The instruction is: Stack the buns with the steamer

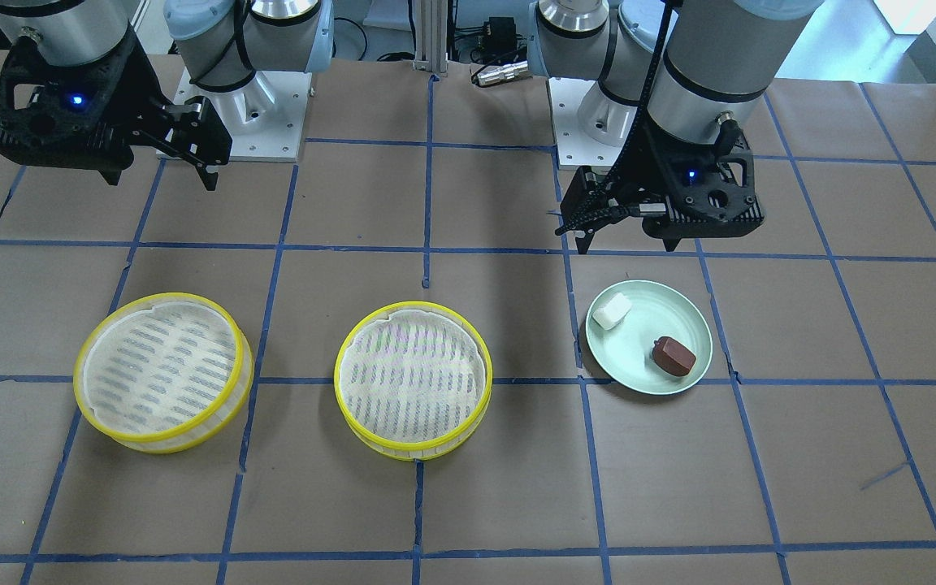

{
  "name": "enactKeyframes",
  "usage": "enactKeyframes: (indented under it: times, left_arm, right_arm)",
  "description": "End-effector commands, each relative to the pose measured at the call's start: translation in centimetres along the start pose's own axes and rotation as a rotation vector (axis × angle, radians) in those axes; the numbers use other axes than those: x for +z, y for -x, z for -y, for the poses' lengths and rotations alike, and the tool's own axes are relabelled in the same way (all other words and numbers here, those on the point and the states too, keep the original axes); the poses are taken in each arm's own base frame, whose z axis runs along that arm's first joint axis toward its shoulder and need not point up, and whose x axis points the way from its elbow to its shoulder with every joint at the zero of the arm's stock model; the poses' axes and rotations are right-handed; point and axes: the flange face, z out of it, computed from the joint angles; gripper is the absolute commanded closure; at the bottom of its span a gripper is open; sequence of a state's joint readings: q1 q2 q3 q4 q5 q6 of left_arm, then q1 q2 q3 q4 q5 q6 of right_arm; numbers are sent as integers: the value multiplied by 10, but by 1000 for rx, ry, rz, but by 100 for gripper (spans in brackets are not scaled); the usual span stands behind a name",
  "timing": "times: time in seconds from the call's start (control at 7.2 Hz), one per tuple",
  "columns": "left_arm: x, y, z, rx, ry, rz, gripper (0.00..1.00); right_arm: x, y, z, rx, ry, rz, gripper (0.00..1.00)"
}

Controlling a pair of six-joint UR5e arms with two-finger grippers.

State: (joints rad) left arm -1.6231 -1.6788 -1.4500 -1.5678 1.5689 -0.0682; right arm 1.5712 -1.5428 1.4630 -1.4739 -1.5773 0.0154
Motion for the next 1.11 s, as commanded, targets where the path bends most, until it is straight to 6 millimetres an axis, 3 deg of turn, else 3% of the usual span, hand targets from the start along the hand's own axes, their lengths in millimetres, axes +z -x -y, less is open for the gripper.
enactKeyframes:
  times: [0.0, 0.28, 0.42, 0.69, 0.83, 0.97]
  left_arm:
    - [0, 1, -6, 20, 34, 2, 0]
    - [5, 6, -5, 39, 48, 5, 0]
    - [16, 21, -2, 89, 88, 7, 0]
    - [91, 51, -19, 36, 248, -7, 0]
    - [137, 57, -36, 22, 349, -10, 0]
    - [182, 56, -51, 26, 448, -16, 0]
  right_arm:
    - [1, 1, 1, -1, -20, 5, 0]
    - [0, 1, 1, -1, -22, 4, 0]
    - [0, 1, 1, -1, -22, 4, 0]
    - [7, -9, 5, -16, -11, -12, 0]
    - [7, -26, 10, -103, -16, -11, 0]
    - [17, -52, 19, -84, 6, -7, 0]
